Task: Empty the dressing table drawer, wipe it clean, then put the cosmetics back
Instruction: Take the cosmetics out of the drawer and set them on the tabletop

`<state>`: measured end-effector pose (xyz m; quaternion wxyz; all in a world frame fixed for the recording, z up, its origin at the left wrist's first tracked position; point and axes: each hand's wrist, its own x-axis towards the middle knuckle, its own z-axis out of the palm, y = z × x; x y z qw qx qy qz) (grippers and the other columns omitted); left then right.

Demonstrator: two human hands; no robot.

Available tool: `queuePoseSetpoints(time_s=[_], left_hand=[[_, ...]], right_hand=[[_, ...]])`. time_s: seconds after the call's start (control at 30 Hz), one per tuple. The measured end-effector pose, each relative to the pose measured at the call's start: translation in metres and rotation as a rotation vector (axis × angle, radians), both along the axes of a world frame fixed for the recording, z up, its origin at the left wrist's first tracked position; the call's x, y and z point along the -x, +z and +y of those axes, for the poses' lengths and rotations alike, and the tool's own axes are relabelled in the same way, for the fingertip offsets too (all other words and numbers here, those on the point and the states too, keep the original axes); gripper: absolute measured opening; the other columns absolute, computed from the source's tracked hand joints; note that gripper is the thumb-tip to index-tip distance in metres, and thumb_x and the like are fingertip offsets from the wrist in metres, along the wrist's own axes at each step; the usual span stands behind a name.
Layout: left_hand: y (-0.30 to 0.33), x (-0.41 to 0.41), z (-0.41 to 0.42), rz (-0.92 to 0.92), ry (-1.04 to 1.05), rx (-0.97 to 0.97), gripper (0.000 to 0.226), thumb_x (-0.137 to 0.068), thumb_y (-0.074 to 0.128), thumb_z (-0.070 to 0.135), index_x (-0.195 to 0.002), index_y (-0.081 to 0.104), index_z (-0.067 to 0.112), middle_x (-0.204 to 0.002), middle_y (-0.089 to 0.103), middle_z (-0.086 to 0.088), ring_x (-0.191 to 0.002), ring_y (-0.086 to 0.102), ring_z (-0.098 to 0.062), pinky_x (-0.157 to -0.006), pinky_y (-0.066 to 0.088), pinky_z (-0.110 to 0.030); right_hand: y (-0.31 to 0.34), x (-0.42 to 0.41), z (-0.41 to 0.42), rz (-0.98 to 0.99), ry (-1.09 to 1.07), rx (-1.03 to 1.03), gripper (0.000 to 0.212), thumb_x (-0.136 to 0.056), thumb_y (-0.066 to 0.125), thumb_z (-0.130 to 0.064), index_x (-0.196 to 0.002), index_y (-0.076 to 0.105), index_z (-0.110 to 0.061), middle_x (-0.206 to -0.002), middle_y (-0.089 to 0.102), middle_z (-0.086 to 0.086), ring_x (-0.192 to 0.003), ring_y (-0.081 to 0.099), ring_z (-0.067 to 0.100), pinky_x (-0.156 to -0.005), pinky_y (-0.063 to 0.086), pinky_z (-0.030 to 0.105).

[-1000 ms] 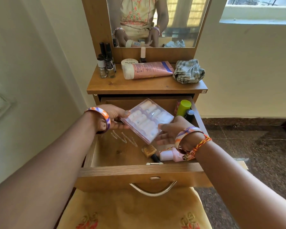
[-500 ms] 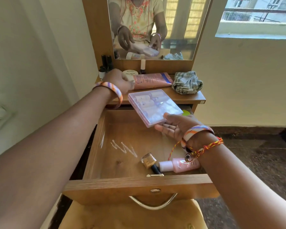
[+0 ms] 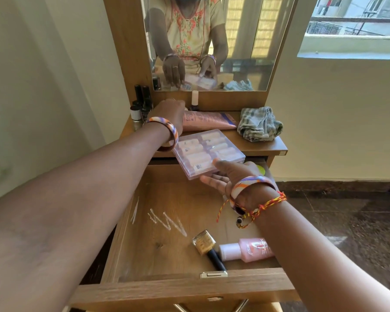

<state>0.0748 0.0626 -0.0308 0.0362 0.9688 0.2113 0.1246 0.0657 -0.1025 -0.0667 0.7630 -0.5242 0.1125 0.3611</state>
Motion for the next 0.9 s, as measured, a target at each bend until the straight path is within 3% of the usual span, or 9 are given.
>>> queuePoseSetpoints(time_s=[0.13,0.2,0.27,0.33,0.4,0.53,0.8,0.9], left_hand=[[0.005,0.002,0.002,-0.057,-0.011,0.019,0.038,-0.087,0.059,0.004,-0.124,0.053,0.004,-0.121,0.059,-0.018,-0.112,0.056,-0.032,-0.095,0.046,-0.037],[0.008,0.003,0.001,-0.078,-0.009,0.026,0.039,-0.088,0.058,0.003,-0.126,0.052,0.004,-0.123,0.058,-0.018,-0.114,0.055,-0.032,-0.096,0.046,-0.037],[0.008,0.004,-0.001,-0.100,-0.003,0.031,0.041,-0.088,0.058,0.002,-0.128,0.051,0.004,-0.126,0.056,-0.018,-0.118,0.053,-0.032,-0.099,0.046,-0.038],[0.007,0.004,-0.003,-0.122,0.002,0.042,0.044,-0.087,0.059,0.002,-0.130,0.050,0.004,-0.128,0.055,-0.018,-0.120,0.052,-0.032,-0.100,0.045,-0.037],[0.006,0.004,-0.003,-0.140,0.009,0.058,0.045,-0.087,0.060,0.001,-0.131,0.050,0.004,-0.129,0.055,-0.017,-0.121,0.052,-0.031,-0.100,0.044,-0.036],[0.005,0.006,-0.001,-0.164,0.012,0.093,0.046,-0.085,0.063,0.001,-0.129,0.050,0.004,-0.130,0.054,-0.017,-0.122,0.051,-0.031,-0.101,0.043,-0.036],[-0.001,0.012,-0.002,-0.194,0.055,0.135,0.052,-0.081,0.067,0.001,-0.130,0.049,0.005,-0.133,0.051,-0.016,-0.125,0.049,-0.030,-0.101,0.044,-0.036],[-0.001,0.013,-0.003,-0.205,0.073,0.140,0.051,-0.081,0.067,0.001,-0.129,0.049,0.005,-0.132,0.052,-0.016,-0.124,0.049,-0.030,-0.101,0.044,-0.036]], right_hand=[[0.004,-0.006,0.011,0.028,0.009,-0.023,0.046,-0.088,0.053,0.008,-0.132,0.042,-0.002,-0.125,0.055,0.028,-0.106,0.061,0.039,-0.071,0.053,0.039],[0.004,-0.011,0.016,0.045,-0.006,-0.037,0.048,-0.088,0.054,0.009,-0.133,0.041,-0.003,-0.126,0.055,0.027,-0.111,0.060,0.039,-0.070,0.056,0.036],[0.005,-0.014,0.020,0.045,0.007,-0.047,0.051,-0.088,0.053,0.009,-0.135,0.039,-0.003,-0.128,0.054,0.026,-0.115,0.058,0.037,-0.079,0.057,0.036],[0.008,-0.014,0.023,0.022,0.049,-0.014,0.048,-0.088,0.049,0.011,-0.134,0.039,0.002,-0.118,0.058,0.024,-0.117,0.058,0.033,-0.093,0.053,0.032],[0.011,-0.016,0.023,0.013,0.039,-0.012,0.041,-0.088,0.045,0.014,-0.128,0.042,0.005,-0.099,0.061,0.024,-0.113,0.060,0.033,-0.095,0.051,0.035],[0.019,-0.018,0.025,0.075,0.019,-0.082,0.047,-0.091,0.037,0.014,-0.137,0.034,0.006,-0.132,0.049,0.030,-0.123,0.051,0.038,-0.093,0.047,0.039],[0.024,-0.024,0.031,0.059,0.032,-0.069,0.047,-0.089,0.043,0.016,-0.134,0.038,0.004,-0.130,0.050,0.030,-0.121,0.053,0.038,-0.101,0.046,0.041],[0.020,-0.026,0.033,0.104,0.048,-0.154,0.050,-0.090,0.041,0.015,-0.138,0.035,0.002,-0.135,0.047,0.030,-0.125,0.049,0.040,-0.101,0.044,0.044]])
